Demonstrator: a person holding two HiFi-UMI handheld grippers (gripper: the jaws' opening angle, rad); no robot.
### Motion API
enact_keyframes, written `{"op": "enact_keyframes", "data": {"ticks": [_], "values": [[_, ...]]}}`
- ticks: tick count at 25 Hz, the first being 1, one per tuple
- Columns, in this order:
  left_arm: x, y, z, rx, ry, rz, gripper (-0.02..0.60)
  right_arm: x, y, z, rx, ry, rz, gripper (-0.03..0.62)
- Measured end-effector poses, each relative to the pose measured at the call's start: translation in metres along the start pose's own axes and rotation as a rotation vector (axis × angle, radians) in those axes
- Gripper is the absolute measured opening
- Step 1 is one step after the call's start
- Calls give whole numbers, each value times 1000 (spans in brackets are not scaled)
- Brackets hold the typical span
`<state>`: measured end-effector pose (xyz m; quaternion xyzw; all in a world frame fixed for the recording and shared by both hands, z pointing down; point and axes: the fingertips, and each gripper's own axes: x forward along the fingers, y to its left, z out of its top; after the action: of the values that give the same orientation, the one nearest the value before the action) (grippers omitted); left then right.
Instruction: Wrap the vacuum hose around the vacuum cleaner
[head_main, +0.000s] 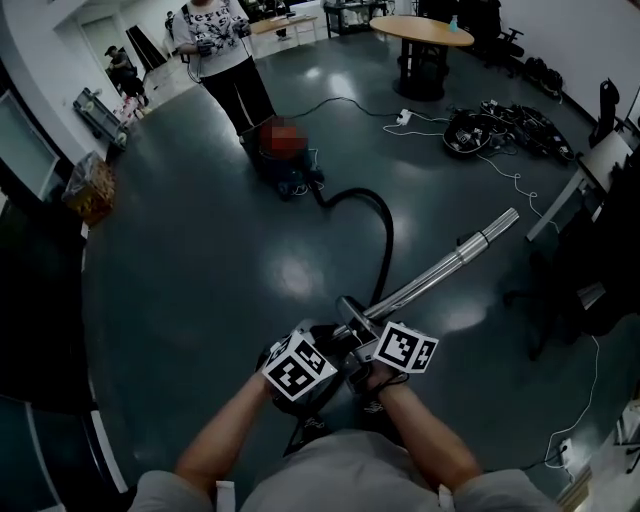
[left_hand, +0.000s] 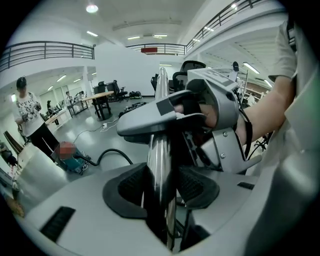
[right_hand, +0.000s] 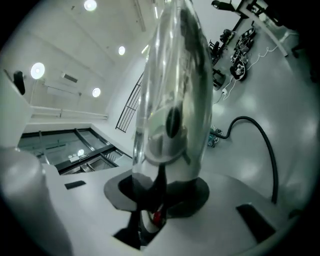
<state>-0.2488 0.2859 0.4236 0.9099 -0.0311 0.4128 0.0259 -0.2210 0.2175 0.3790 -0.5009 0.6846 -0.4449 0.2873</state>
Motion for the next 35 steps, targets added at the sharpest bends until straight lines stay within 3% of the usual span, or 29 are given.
{"op": "enact_keyframes", "data": {"ticks": [4, 7, 12, 17, 21, 27, 31, 35], "values": [[-6, 5, 5, -76, -42, 14, 204, 0, 4, 7, -54, 18, 0, 92], [-17, 2, -4, -34, -4, 8, 268, 0, 1, 25, -65, 19, -9, 92], [-52, -4, -16, 1, 1, -63, 270, 3, 0, 47, -105, 78, -20, 92], [-72, -3, -20, 80, 8, -106, 268, -1, -10, 49, -195, 253, -55, 92], [-79, 7, -12, 152, -14, -77, 268, -4, -15, 27, -257, 450, -82, 92], [-70, 9, 30, 331, -113, -54, 268, -26, -9, -22, -381, 729, -65, 92], [-63, -3, 64, 517, -190, -92, 268, -51, -7, -55, -453, 858, -58, 92], [-66, -30, 108, 727, -270, -142, 267, -83, -2, -67, -478, 909, -87, 92]]}}
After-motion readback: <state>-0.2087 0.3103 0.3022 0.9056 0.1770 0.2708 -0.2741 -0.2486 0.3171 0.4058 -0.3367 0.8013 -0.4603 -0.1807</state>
